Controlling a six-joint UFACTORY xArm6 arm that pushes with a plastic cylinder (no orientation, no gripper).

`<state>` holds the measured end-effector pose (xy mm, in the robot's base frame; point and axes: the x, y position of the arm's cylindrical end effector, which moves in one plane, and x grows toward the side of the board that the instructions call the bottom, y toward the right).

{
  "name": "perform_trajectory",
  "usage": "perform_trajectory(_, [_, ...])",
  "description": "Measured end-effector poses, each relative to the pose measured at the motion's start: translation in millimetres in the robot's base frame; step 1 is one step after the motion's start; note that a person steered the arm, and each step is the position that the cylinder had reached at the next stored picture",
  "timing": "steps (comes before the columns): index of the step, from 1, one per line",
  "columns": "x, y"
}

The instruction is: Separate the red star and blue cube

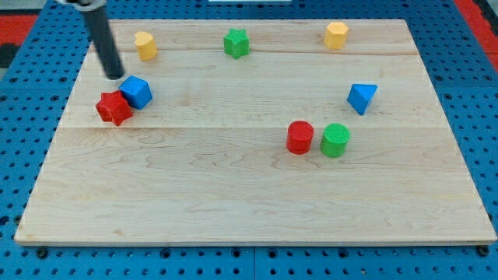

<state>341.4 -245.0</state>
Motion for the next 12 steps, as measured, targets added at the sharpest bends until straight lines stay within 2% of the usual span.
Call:
perform_trajectory(2, [88, 52])
perform_trajectory(3, [114, 56])
perform_trajectory(7, [114, 61])
perform_trajectory(9, [114, 95])
perform_trajectory(10, [108, 150])
perform_trajectory(11, [141, 166])
perform_trajectory(12, [158, 110])
